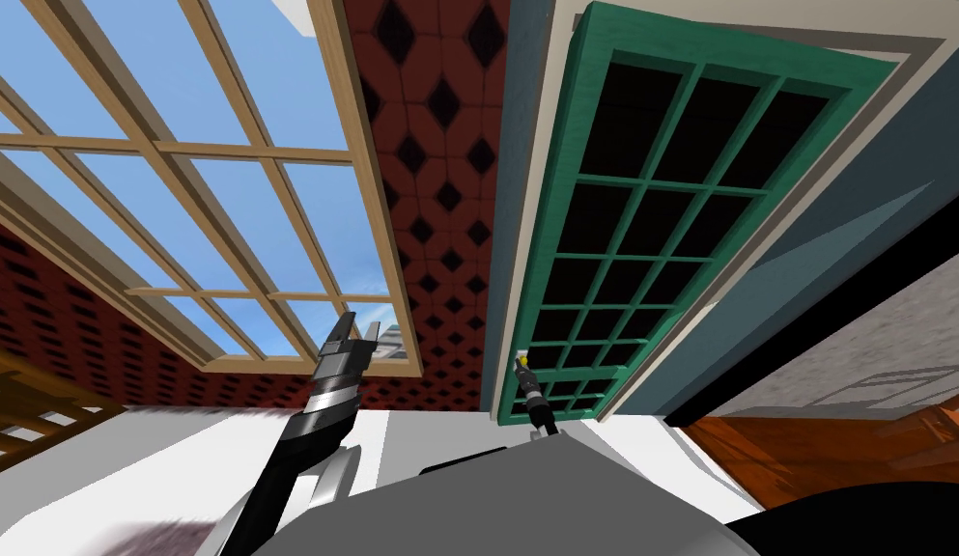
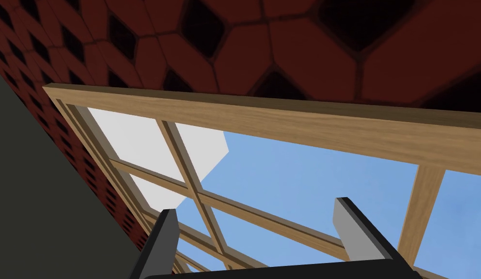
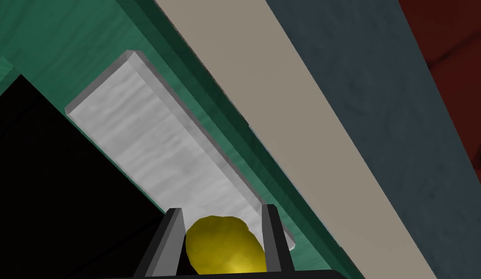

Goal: Pull the door open

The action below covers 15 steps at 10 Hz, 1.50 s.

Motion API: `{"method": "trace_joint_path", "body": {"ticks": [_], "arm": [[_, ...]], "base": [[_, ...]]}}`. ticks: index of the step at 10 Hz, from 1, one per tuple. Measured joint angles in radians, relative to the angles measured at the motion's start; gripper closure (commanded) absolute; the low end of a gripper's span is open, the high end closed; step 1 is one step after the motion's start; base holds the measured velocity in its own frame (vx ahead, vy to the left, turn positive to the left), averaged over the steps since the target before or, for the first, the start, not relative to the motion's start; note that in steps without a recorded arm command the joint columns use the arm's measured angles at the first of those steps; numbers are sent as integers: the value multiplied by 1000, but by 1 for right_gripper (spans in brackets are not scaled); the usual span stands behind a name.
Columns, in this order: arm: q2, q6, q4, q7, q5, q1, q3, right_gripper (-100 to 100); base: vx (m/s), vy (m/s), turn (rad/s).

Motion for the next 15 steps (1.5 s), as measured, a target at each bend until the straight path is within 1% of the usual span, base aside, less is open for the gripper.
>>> {"method": "trace_joint_path", "body": {"ticks": [1,3,4,5,6,7,8,9,10,11,13,14,15], "arm": [[-4,-8,15,-19,-4,-6,0,100],[-9,4,-14,-76,-12,13,6,100],[-6,13,-33,-94,-14,23,8,100],[-11,2,-11,-118,-20,13,8,100],[-8,10,-33,-142,-26,26,11,100],[-13,8,-23,-166,-29,21,13,100],[-17,11,-40,-194,-32,34,17,100],[-20,2,-17,-213,-36,22,16,100],[-23,-1,-19,-239,-40,26,18,100],[-24,6,-35,-266,-46,36,21,100],[-27,2,-31,-312,-54,36,24,100],[-30,1,-24,-332,-58,30,24,100],[-35,1,-29,-359,-62,36,27,100]], "base": [[-6,10,42],[-15,6,40],[-12,-1,46],[-20,2,65],[-16,2,34],[-14,8,51],[-10,6,13],[-11,6,49],[-15,8,65],[-11,4,26],[-16,5,36],[-16,5,52],[-19,5,63]]}}
